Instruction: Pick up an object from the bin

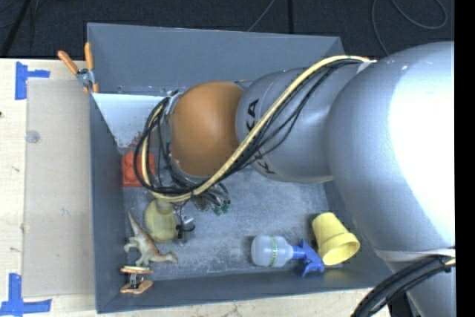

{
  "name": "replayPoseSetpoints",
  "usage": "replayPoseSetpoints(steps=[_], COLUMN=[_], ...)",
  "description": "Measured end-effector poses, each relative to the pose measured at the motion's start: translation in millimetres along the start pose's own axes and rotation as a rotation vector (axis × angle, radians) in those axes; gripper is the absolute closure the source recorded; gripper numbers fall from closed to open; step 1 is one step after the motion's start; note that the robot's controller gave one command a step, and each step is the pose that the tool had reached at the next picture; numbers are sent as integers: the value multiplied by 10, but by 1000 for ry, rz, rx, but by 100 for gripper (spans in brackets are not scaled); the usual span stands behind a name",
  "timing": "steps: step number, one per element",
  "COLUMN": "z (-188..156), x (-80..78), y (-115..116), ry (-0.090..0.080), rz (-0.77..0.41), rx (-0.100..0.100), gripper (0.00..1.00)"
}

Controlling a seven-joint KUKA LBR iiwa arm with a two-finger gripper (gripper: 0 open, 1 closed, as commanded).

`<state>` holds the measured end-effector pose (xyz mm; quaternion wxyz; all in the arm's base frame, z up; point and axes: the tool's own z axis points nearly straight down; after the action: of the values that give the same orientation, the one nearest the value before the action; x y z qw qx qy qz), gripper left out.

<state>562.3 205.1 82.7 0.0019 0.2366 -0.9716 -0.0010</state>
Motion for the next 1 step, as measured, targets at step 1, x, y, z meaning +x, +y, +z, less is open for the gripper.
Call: replayPoseSetpoints(steps=[1], z=[-966], x=[160], y=[41], ry=[0], rz=[-33], rx=[0], gripper=[100])
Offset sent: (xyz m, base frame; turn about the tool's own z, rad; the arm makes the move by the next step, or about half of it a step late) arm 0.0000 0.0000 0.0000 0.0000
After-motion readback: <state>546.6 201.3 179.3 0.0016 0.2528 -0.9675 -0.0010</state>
